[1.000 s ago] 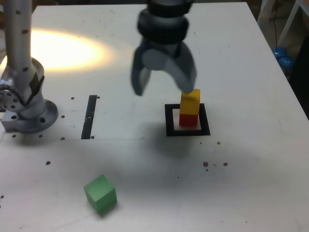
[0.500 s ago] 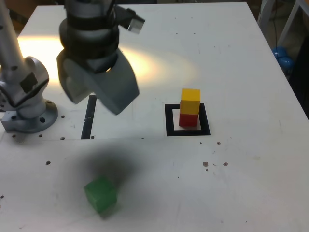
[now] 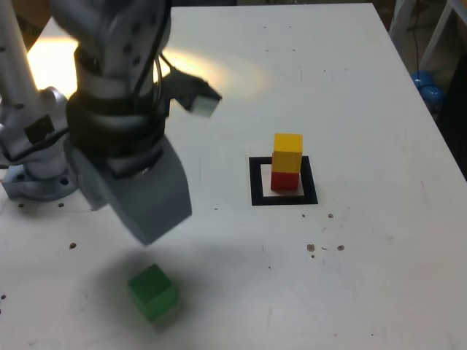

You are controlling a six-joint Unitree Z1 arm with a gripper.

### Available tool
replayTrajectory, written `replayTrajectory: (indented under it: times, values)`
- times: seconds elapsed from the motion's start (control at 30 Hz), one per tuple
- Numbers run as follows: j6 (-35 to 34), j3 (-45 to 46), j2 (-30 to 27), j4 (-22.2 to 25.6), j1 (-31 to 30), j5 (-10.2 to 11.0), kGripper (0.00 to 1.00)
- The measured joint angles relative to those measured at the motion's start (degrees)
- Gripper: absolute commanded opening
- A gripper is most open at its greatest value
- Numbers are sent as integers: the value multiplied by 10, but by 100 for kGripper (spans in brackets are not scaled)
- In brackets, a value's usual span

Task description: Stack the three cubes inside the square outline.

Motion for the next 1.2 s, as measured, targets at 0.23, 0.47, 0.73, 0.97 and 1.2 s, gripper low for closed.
replayTrajectory:
  times: [0.23, 0.47, 0.73, 0.97, 1.2]
  values:
    - [-9, 15, 20, -32, -37, -21, 99]
    - [-7, 13, 43, -49, -43, -28, 98]
    - [-5, 11, 77, -77, -46, -35, 97]
    - [-4, 11, 110, -100, -57, -46, 93]
    - [-4, 8, 132, -110, -59, -56, 79]
